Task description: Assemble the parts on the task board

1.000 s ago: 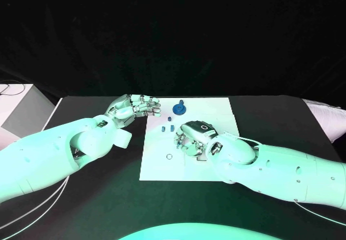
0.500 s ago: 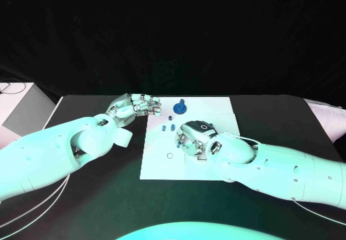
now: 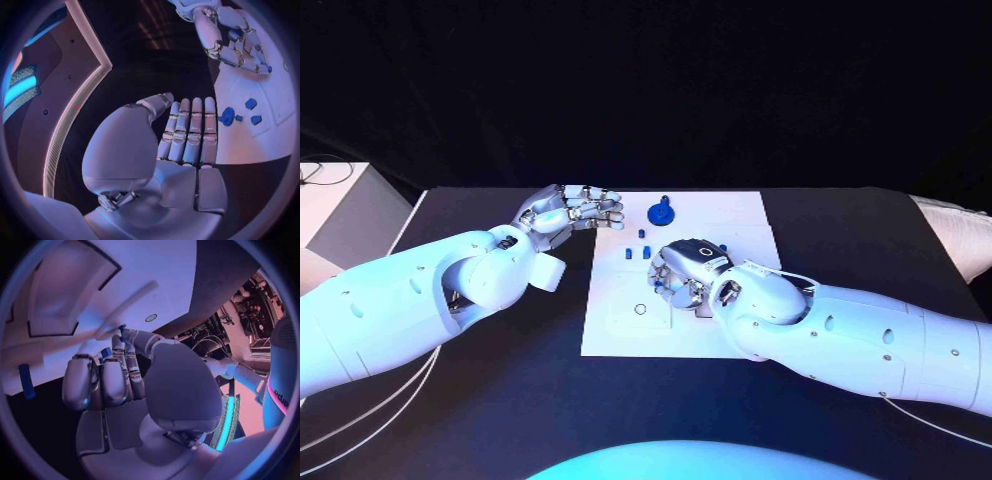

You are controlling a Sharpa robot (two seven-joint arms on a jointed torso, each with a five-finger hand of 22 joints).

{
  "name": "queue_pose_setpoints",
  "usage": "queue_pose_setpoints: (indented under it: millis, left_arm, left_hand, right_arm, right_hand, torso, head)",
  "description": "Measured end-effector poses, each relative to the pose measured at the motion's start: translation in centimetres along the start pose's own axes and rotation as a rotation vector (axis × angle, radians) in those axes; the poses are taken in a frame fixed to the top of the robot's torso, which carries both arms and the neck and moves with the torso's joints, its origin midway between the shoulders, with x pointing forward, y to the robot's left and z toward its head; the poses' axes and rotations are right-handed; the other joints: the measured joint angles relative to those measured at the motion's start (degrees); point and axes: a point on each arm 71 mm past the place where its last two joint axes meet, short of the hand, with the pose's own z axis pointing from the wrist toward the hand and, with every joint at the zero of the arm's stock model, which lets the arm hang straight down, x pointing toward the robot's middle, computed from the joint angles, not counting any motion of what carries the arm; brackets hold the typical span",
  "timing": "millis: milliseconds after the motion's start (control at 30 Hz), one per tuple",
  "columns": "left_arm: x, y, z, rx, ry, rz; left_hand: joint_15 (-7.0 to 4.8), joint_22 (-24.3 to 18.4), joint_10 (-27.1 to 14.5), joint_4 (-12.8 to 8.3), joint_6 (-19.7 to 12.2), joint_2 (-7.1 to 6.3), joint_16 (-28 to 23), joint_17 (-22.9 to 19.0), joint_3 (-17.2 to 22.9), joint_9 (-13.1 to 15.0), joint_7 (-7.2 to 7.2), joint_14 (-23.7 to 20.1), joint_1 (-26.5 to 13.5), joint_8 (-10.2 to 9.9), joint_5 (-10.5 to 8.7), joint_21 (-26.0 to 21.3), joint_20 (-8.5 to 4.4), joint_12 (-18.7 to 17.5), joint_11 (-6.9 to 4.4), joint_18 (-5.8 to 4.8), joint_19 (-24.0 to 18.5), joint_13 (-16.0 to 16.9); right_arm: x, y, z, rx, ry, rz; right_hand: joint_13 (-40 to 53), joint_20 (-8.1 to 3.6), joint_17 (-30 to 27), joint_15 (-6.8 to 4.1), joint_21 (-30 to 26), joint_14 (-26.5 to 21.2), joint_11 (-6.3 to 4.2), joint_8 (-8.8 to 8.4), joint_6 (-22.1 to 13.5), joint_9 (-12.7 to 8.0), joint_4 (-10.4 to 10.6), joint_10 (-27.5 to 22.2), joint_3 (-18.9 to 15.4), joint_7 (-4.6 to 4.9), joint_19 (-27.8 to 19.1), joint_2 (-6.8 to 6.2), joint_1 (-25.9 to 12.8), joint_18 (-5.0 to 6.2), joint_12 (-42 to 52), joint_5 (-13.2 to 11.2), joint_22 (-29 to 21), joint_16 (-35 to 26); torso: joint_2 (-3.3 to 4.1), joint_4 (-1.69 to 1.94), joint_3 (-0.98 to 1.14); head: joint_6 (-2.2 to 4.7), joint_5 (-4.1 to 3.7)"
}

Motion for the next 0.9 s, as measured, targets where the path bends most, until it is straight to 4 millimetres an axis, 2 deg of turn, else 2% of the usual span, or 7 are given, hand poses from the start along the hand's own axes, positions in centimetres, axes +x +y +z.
queue_pose_setpoints:
  millis: [133,333,600,667,733,767,900]
  left_arm:
    - [-0.02,0.01,-0.01,-0.001,-0.001,0.000]
    - [-0.10,0.02,-0.02,-0.002,-0.003,0.001]
    - [-0.20,0.05,-0.06,-0.004,-0.006,0.001]
    - [-0.21,0.07,-0.06,-0.004,-0.006,0.001]
    - [-0.22,0.07,-0.06,-0.005,-0.006,0.001]
    - [-0.23,0.08,-0.06,-0.005,-0.006,0.001]
    - [-0.26,0.11,-0.07,-0.007,-0.007,0.001]
  left_hand:
    - [0.00,-0.2,0.0,0.0,0.0,0.00,-0.2,0.1,0.0,0.0,0.00,0.0,0.0,0.0,0.00,-0.2,0.02,0.0,0.00,0.00,0.0,0.0]
    - [0.00,-0.2,0.0,0.0,0.0,0.00,-0.2,0.1,0.0,-0.1,0.00,0.0,0.0,0.0,0.00,-0.2,0.21,0.0,0.00,0.00,0.2,0.0]
    - [0.00,-0.3,0.0,0.0,0.0,0.00,-0.2,0.1,0.0,-0.1,0.00,0.0,0.0,0.0,0.00,-0.5,0.00,0.0,0.00,0.01,0.4,0.0]
    - [0.00,-0.3,0.0,0.0,0.0,0.00,-0.2,0.1,0.0,-0.1,0.00,0.0,0.0,0.0,0.00,-0.5,0.00,0.0,0.00,0.00,0.4,0.0]
    - [0.00,-0.3,0.0,0.0,0.0,0.00,-0.2,0.1,0.0,0.0,0.00,0.0,0.0,0.0,0.00,-0.5,0.00,0.0,0.00,0.00,0.4,0.0]
    - [0.00,-0.3,0.0,0.0,0.0,0.00,-0.2,0.1,0.0,0.0,0.00,0.0,0.0,0.0,0.00,-0.5,0.00,0.0,0.00,0.01,0.4,0.0]
    - [0.00,-0.4,0.0,0.0,0.0,0.00,-0.2,0.1,0.0,0.0,0.00,0.0,0.0,0.0,0.00,-0.5,0.00,0.0,0.00,0.00,0.4,0.0]
  right_arm:
    - [0.27,-0.14,-0.15,-0.002,0.008,0.003]
    - [0.36,-0.23,-0.30,-0.007,0.011,0.012]
    - [0.32,-0.37,-0.47,-0.006,0.002,0.023]
    - [0.28,-0.39,-0.49,-0.006,-0.003,0.026]
    - [0.22,-0.45,-0.54,-0.004,-0.010,0.029]
    - [0.19,-0.48,-0.58,-0.003,-0.014,0.031]
    - [-0.01,-0.75,-0.91,0.002,-0.029,0.039]
  right_hand:
    - [-0.6,0.30,-0.1,0.39,-0.7,-0.2,-1.07,-1.64,-2.9,-0.5,1.1,-0.3,-1.5,0.41,-0.3,-1.52,-2.6,0.00,0.2,-0.2,-0.6,0.1]
    - [-1.3,0.72,-0.2,0.59,-1.7,0.0,-0.33,-2.16,-3.8,-0.6,1.5,-2.6,-2.0,0.40,-0.7,-2.74,-3.4,0.00,0.0,-0.2,-1.5,0.2]
    - [-2.0,1.51,-2.6,1.29,-6.4,-0.1,0.35,-3.08,-5.4,-0.8,1.6,-6.3,-3.1,0.90,-3.0,-3.19,-3.0,0.00,0.0,-0.2,-5.7,-0.5]
    - [-2.0,1.62,-4.2,1.54,-8.4,-0.4,0.49,-3.36,-5.7,-0.9,1.6,-7.4,-3.7,1.16,-3.9,-3.48,-2.7,0.93,0.0,0.0,-7.4,-1.5]
    - [-2.1,1.86,-6.2,2.08,-10.7,-1.2,0.76,-3.85,-6.6,-1.0,1.6,-8.9,-4.5,1.25,-5.1,-3.48,-2.7,0.95,0.0,0.0,-9.4,-2.6]
    - [-2.1,2.00,-7.6,2.18,-12.8,-1.9,0.93,-4.17,-7.0,-1.2,1.6,-10.2,-5.3,1.44,-6.1,-3.74,-2.4,1.86,0.0,0.0,-11.3,-3.5]
    - [-2.1,2.48,-11.8,2.67,-18.5,-4.0,1.43,-4.89,-8.2,-1.6,2.0,-14.0,-9.3,1.23,-8.5,-2.55,-0.7,2.26,0.8,0.0,-16.1,-5.7]
  torso:
    - [-0.02,-0.04,0.00]
    - [-0.05,-0.05,0.03]
    - [-0.05,-0.04,0.01]
    - [-0.05,-0.03,0.01]
    - [-0.05,-0.02,0.01]
    - [-0.05,-0.01,0.00]
    - [-0.06,0.00,0.00]
  head:
    - [-0.03,0.03]
    - [-0.03,-0.05]
    - [0.03,-0.24]
    - [0.11,-0.32]
    - [0.16,-0.40]
    - [0.21,-0.42]
    - [0.36,-0.49]
